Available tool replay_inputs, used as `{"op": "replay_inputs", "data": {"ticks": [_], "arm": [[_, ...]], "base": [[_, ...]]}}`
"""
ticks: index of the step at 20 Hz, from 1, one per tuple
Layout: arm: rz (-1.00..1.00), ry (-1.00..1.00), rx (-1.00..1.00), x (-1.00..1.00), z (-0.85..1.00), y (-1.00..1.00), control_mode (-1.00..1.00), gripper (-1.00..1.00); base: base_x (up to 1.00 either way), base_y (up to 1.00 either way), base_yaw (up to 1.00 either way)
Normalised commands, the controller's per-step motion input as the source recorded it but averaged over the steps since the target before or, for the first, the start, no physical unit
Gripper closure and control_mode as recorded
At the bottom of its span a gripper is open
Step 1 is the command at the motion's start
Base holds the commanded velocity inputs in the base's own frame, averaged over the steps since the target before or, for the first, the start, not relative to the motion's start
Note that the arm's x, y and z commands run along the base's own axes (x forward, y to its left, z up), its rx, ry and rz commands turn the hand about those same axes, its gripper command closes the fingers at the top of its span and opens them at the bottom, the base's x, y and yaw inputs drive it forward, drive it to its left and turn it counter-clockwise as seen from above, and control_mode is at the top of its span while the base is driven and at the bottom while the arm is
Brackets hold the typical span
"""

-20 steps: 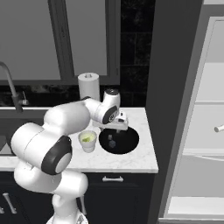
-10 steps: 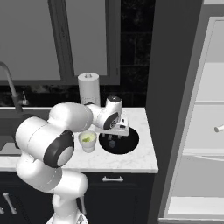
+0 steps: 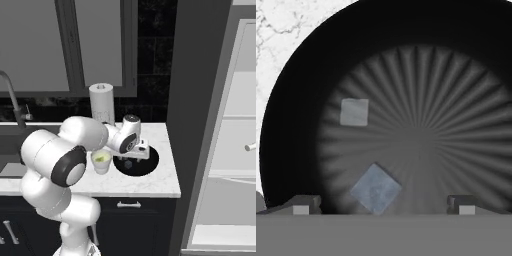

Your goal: Grab a lemon wedge from the fridge and one ice cube from the ice bowl, and put them in the glass of lemonade.

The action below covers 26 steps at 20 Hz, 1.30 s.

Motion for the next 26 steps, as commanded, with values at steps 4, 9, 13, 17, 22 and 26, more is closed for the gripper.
{"op": "replay_inputs", "data": {"ticks": [4, 9, 13, 17, 22, 26], "arm": [[0.0, 0.0, 0.0, 0.0, -0.3, -0.13, -1.0, -1.0], [0.01, 0.0, 0.0, -0.06, 0.0, -0.02, -1.0, -1.0], [0.01, -0.04, 0.0, -0.16, 0.0, 0.0, -1.0, -1.0], [0.01, -0.05, 0.0, -0.07, 0.0, 0.0, -1.0, -1.0], [0.05, -0.02, 0.0, 0.07, 0.0, -0.1, -1.0, -1.0], [0.13, 0.0, 0.0, 0.24, 0.0, -0.11, -1.0, -1.0]], "base": [[0.0, 0.0, 0.0], [0.0, 0.0, 0.0], [0.0, 0.0, 0.0], [0.0, 0.0, 0.0], [0.0, 0.0, 0.0], [0.0, 0.0, 0.0]]}}
